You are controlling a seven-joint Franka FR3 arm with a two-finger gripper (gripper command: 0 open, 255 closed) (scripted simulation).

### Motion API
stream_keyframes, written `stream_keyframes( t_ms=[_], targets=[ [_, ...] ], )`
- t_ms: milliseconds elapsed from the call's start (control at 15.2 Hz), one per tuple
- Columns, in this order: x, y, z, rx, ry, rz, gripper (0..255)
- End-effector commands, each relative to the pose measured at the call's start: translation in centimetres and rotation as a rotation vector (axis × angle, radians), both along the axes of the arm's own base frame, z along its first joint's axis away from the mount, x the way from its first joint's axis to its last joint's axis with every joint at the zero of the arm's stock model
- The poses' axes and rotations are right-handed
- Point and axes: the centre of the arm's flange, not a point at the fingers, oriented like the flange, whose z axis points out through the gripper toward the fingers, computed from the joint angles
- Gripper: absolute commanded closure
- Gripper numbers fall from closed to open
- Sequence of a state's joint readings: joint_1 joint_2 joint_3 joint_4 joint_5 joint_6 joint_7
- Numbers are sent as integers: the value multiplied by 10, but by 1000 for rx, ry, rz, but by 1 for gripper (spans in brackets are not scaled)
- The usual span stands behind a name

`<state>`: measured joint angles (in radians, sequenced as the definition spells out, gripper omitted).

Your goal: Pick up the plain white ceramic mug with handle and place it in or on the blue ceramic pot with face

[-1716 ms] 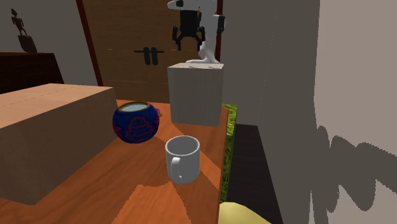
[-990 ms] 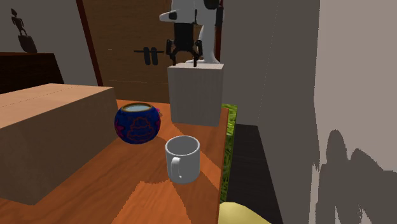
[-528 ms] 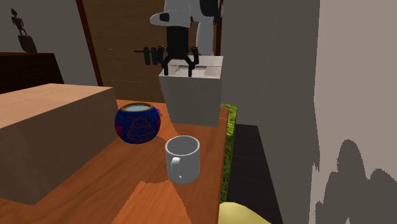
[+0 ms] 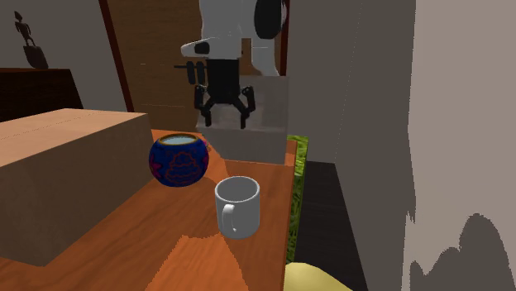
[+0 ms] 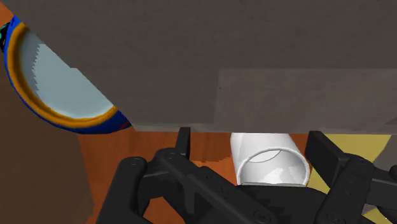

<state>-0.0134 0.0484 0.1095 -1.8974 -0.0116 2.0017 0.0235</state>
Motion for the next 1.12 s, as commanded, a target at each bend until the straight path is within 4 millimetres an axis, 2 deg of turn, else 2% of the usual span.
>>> stream_keyframes(
  t_ms=[0, 660, 726, 1056],
  targets=[
    [13, 5, -26, -5, 101, 0, 0],
    [128, 25, -89, 6, 105, 4, 0],
    [132, 26, -91, 7, 105, 4, 0],
    [131, 26, -118, 7, 105, 4, 0]
  ],
)
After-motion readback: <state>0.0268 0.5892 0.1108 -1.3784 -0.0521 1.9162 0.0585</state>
